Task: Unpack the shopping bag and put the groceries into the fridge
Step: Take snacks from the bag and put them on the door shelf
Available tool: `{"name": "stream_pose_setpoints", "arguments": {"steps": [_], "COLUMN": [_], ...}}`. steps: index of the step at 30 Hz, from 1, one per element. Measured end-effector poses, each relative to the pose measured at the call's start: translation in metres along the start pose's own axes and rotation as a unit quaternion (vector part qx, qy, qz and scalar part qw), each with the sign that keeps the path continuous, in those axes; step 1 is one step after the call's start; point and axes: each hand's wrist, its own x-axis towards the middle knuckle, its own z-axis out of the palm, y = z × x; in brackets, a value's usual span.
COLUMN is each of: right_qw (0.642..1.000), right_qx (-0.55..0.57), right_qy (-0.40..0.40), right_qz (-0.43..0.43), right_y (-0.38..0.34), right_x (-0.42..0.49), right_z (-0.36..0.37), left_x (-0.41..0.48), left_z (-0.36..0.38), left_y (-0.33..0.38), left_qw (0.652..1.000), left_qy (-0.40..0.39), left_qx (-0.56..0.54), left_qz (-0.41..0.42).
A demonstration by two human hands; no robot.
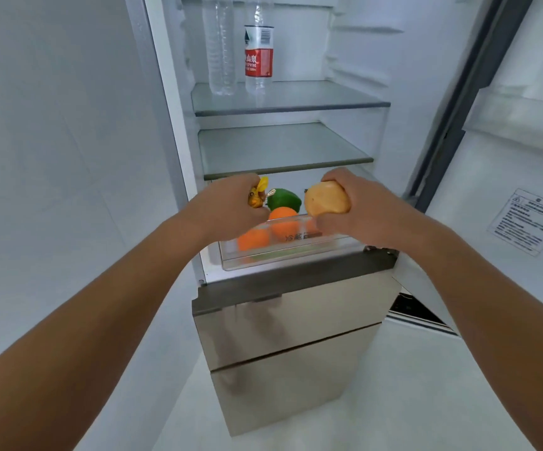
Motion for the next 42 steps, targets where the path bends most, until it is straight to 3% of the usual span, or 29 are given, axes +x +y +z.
{"name": "stream_pose_setpoints", "arguments": {"steps": [6, 20, 31, 36, 42], "right_qw": [0.999, 0.98, 0.964, 0.97, 0.987], "right_qx": [-0.036, -0.149, -0.177, -0.164, -0.113], "right_qy": [0.02, -0.122, -0.185, -0.17, -0.099], "right_qz": [0.012, 0.05, 0.079, 0.065, 0.054], "right_y": [0.017, 0.094, 0.123, 0.12, 0.098], "right_x": [0.057, 0.173, 0.192, 0.175, 0.126], "right_z": [-0.005, 0.026, 0.045, 0.032, -0.005], "left_x": [0.04, 0.091, 0.096, 0.095, 0.098], "left_z": [0.003, 0.027, 0.038, 0.039, 0.028], "left_y": [-0.013, -0.015, -0.014, -0.013, -0.002], "left_qw": [1.0, 0.997, 0.995, 0.996, 0.999], "left_qy": [0.002, -0.012, -0.015, -0.014, -0.014], "left_qx": [0.021, 0.042, 0.045, 0.041, 0.036], "left_qz": [0.003, -0.06, -0.084, -0.077, -0.038]}}
